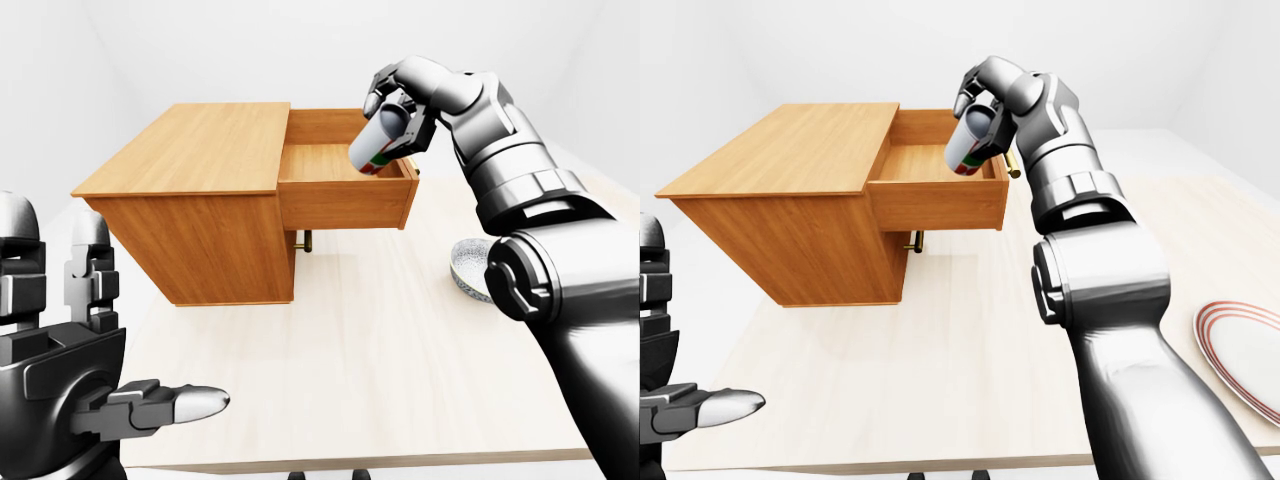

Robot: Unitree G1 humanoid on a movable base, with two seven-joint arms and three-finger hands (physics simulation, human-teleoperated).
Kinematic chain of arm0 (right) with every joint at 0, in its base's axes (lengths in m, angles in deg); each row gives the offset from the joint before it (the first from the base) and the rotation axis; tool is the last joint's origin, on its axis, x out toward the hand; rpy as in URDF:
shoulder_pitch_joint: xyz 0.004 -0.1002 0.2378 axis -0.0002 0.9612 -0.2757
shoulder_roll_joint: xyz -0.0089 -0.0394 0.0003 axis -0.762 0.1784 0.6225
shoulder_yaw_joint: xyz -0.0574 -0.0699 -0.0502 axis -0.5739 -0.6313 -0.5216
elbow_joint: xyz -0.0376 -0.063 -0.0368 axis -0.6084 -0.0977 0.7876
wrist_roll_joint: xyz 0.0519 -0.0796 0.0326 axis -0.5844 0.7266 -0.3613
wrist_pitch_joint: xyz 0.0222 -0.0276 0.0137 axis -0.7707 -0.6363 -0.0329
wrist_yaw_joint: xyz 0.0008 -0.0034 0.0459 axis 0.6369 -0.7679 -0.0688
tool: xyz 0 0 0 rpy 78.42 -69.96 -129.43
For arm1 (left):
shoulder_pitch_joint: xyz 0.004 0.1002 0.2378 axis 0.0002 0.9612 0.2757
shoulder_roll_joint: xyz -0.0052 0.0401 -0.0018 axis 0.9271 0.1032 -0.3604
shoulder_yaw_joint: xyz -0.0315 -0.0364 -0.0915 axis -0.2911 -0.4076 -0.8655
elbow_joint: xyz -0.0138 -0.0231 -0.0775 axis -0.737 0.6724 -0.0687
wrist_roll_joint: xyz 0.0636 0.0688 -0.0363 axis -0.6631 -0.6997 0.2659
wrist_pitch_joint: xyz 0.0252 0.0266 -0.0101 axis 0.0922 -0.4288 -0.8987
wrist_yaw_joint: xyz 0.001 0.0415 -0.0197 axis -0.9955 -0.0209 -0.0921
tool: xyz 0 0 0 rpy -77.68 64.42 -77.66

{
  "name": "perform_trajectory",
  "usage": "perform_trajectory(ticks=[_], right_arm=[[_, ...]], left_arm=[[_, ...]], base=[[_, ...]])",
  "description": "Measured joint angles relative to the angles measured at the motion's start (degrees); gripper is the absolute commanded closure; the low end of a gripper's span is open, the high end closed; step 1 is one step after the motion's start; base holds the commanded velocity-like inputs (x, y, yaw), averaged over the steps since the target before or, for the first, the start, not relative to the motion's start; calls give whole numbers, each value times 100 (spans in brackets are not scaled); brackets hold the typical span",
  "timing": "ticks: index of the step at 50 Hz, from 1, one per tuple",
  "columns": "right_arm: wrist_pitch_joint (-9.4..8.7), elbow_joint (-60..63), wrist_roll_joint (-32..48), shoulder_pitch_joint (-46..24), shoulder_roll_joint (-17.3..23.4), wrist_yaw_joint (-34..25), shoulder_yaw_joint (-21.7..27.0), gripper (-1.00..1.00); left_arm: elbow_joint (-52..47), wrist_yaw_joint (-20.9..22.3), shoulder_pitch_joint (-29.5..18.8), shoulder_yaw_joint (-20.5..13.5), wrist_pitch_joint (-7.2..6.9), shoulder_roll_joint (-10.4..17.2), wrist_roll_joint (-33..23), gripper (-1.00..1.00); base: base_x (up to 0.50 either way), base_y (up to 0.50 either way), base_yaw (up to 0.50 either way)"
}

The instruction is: Put the ketchup in the top drawer of the cabinet.

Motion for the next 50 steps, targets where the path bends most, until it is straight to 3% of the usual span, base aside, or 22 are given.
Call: perform_trajectory(ticks=[30,32,33,34,35,50], right_arm=[[0,1,-38,192,50,-91,25,100],[0,3,-30,191,52,-100,22,75],[0,4,-22,190,53,-106,18,22],[0,4,-12,188,56,-117,11,6],[0,3,-1,184,59,-127,6,-100],[0,56,102,-29,165,-233,36,-100]], left_arm=[[30,37,48,116,0,-27,-106,-100],[32,39,54,126,0,-28,-115,-100],[32,40,57,132,0,-30,-120,-100],[34,42,60,136,0,-30,-124,-100],[36,44,62,139,0,-31,-127,-100],[79,42,65,188,0,-28,-183,-100]], base=[[0,0,0],[0,0,0],[0,0,0],[0,0,0],[0,0,0],[0,0,0]])
